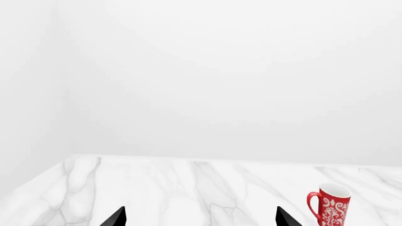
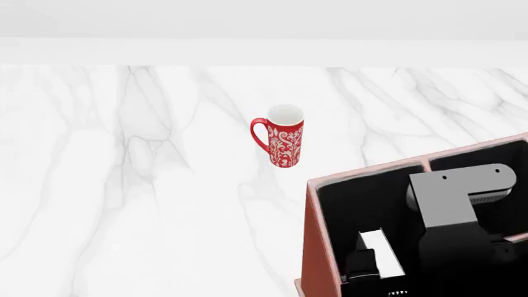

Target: Pick up the book and place it in the left compartment of the caddy.

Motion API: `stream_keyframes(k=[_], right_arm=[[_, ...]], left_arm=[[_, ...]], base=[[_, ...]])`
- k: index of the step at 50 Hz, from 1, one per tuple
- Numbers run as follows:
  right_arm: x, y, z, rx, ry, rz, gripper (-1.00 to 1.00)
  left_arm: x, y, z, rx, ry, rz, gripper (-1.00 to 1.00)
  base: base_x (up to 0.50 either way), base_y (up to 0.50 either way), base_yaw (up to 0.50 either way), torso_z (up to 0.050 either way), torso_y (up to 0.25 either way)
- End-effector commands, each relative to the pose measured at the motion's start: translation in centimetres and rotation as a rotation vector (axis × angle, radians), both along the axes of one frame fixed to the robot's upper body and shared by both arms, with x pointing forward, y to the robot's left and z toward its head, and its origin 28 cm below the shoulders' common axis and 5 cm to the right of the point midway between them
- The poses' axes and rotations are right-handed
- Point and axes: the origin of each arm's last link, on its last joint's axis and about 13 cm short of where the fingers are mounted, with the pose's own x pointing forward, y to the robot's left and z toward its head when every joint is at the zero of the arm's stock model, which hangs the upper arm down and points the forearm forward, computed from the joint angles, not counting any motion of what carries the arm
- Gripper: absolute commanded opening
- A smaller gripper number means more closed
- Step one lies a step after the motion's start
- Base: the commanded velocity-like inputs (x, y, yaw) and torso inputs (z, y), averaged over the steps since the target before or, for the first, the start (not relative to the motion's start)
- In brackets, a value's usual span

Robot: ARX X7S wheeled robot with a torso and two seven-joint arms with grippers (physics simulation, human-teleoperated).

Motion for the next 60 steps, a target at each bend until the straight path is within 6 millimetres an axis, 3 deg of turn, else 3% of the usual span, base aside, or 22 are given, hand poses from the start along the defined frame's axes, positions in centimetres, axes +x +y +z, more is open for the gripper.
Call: stream_keyframes(k=[1,32,60], right_arm=[[-0.9,0.3,2.1,0.012,-0.076,0.010,1.00],[-4.1,1.8,6.6,0.003,-0.280,0.061,1.00],[-7.3,2.3,7.3,0.034,-0.533,0.002,1.00]], left_arm=[[-0.1,0.0,0.0,0.000,-0.001,0.000,1.00],[-0.3,0.0,0.2,-0.003,-0.010,-0.006,1.00],[-1.3,0.0,1.0,-0.012,-0.047,-0.013,1.00]], base=[[0.00,0.00,0.00,0.000,0.000],[0.00,0.00,0.00,0.000,0.000],[0.00,0.00,0.00,0.000,0.000]])
